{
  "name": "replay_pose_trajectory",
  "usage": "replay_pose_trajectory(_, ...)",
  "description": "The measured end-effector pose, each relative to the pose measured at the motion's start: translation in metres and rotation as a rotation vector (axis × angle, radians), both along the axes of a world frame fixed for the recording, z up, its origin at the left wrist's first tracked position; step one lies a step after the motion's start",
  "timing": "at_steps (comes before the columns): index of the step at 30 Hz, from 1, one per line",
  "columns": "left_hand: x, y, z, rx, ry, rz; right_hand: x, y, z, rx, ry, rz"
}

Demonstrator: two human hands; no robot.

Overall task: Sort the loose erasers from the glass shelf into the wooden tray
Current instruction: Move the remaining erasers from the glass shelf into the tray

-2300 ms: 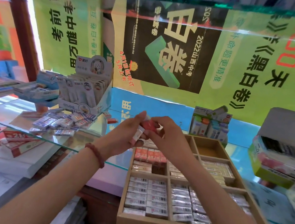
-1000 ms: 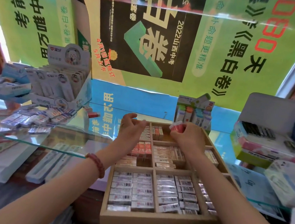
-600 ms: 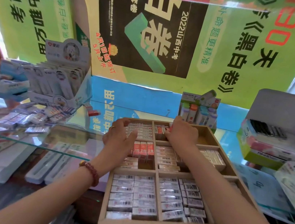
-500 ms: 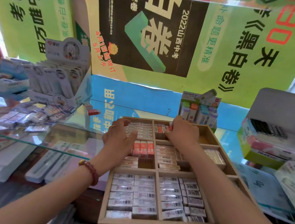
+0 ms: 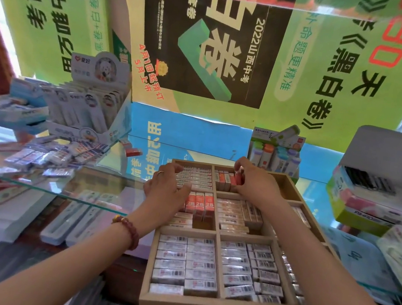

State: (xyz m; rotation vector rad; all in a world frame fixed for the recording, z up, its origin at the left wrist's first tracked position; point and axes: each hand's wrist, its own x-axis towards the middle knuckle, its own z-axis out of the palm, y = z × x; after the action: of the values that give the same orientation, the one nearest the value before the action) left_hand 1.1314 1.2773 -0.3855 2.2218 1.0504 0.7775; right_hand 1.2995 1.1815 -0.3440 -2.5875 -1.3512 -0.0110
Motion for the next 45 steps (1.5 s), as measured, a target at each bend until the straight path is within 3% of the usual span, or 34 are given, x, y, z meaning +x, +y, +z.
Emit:
replay_pose_trajectory(6, -0.002, -0.001, 0.001, -0.006, 0.015, -0.013, 0.002, -0.002, -0.002, 0.033, -0.135, -0.020)
replay_pose_trajectory(18, -0.001, 0.001, -0.002, 0.007, 0.010, -0.026, 0.005, -0.010, -0.001, 0.081, 0.034, -0.006)
replay_pose_trajectory(21, -0.002, 0.009, -0.004, 0.005, -0.096, -0.002, 0.003, -0.009, 0.000, 0.100, 0.054, -0.042)
replay_pose_trajectory(24, -0.004, 0.038, -0.006, -0.079, -0.261, 0.067, -0.005, -0.010, 0.002, 0.240, 0.059, -0.080)
replay_pose_trajectory(26, -0.007, 0.072, -0.009, -0.035, -0.186, 0.115, -0.014, -0.008, 0.004, 0.346, 0.075, -0.025)
replay_pose_trajectory(33, -0.019, 0.172, -0.008, 0.233, 0.420, 0.174, -0.039, 0.000, 0.007, 0.390, 0.056, 0.235)
replay_pose_trajectory(38, -0.012, 0.187, -0.012, 0.296, 0.626, 0.144, -0.038, 0.004, 0.000, 0.355, 0.015, 0.250)
replay_pose_trajectory(40, -0.009, 0.182, -0.014, 0.222, 0.599, 0.104, -0.036, 0.006, -0.003, 0.343, 0.004, 0.236)
replay_pose_trajectory(45, -0.009, 0.176, -0.019, 0.111, 0.271, -0.004, -0.032, 0.005, -0.006, 0.295, 0.017, 0.182)
